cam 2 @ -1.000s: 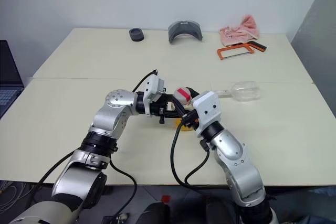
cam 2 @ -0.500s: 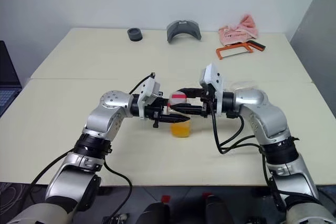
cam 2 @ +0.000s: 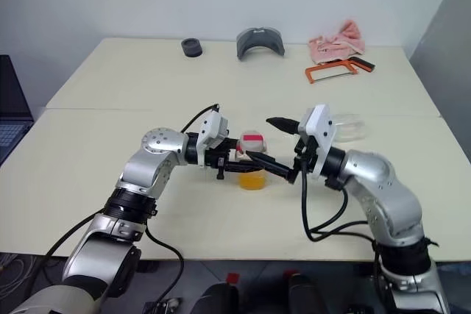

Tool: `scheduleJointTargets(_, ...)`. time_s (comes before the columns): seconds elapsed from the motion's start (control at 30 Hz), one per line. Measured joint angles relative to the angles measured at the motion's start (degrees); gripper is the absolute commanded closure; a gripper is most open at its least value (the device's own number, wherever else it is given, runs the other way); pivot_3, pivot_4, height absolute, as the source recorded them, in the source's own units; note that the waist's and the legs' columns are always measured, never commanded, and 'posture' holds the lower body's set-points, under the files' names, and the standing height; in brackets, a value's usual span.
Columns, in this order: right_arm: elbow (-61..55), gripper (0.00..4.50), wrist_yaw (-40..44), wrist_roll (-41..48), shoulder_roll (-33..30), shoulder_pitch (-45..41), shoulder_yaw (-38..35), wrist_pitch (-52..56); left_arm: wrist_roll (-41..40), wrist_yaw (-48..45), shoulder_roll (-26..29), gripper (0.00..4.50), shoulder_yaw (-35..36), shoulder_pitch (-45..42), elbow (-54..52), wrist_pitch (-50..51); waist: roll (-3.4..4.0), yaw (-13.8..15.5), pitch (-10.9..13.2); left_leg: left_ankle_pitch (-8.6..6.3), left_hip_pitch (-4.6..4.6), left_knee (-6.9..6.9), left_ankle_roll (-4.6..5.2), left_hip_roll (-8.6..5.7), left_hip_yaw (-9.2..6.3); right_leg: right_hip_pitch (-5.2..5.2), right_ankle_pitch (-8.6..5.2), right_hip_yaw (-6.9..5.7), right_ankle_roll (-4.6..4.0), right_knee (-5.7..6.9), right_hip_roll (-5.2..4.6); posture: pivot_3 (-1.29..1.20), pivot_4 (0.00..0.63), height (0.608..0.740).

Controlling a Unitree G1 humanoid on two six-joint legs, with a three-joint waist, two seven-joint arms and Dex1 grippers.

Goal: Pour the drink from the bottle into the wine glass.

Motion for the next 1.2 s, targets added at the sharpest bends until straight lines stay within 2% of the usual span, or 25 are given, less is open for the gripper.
scheduleJointTargets(0.17, -6.39, 0.19, -16.34, -10.26, 7.88, 2.66, 5.68, 0.4, 0.22, 1.67, -1.71, 2.71, 0.07, -0.41, 2.17, -1.28, 0.01, 0.03, -0.01, 0.0, 0.04, 0.21, 0.0, -0.02, -0.05, -0.01, -0.01, 0.01, 0.0, 0.31, 0.06, 0.0, 0.15, 0.74)
scheduleJointTargets(0.27, -7.24, 0.19, -22.13, -15.5, 10.88, 5.57, 10.5, 0.2, 0.39, 1.85, -2.38, 2.71, 0.13, -1.04, 3.63, -1.8, 0.01, 0.03, -0.01, 0.0, 0.0, 0.43, 0.0, -0.04, -0.03, -0.01, -0.01, 0.02, 0.01, 0.43, 0.06, 0.0, 0.15, 0.74)
scheduleJointTargets(0.43, -8.95, 0.19, -25.16, -17.4, 13.8, 8.17, 14.31, 1.1, 0.72, 2.59, -3.22, 2.71, 0.12, -2.07, 5.82, -2.79, 0.01, 0.02, -0.01, -0.02, 0.0, 0.52, 0.03, -0.04, -0.04, 0.0, -0.01, 0.02, 0.01, 0.51, 0.09, 0.0, 0.15, 0.74)
scheduleJointTargets(0.93, -4.51, 0.19, -30.58, -21.84, 17.94, 8.3, 14.08, -0.42, 1.35, 3.17, -4.35, 2.71, 0.12, -3.12, 8.15, -4.99, 0.01, -0.01, -0.01, -0.03, 0.01, 0.53, 0.05, -0.04, -0.04, 0.0, -0.01, 0.02, 0.01, 0.54, 0.13, 0.0, 0.15, 0.74)
scheduleJointTargets(1.03, -4.15, 0.79, -30.6, -21.85, 18.05, 8.3, 14.0, -0.58, 1.44, 3.14, -4.35, 2.71, 0.12, -3.12, 8.16, -5.02, 0.01, -0.01, -0.01, -0.1, 0.01, 0.53, 0.17, -0.03, -0.04, 0.0, -0.01, 0.02, 0.01, 0.54, 0.13, 0.0, 0.15, 0.74)
scheduleJointTargets(1.2, -4.13, 2.45, -29.85, -21.73, 18.35, 8.28, 14.49, -1.44, 1.49, 3.1, -4.6, 2.71, 0.09, -3.71, 8.17, -5.07, 0.01, -0.01, -0.01, -0.11, 0.0, 0.53, 0.2, -0.04, -0.04, 0.0, -0.01, 0.02, 0.01, 0.54, 0.13, 0.0, 0.15, 0.74)
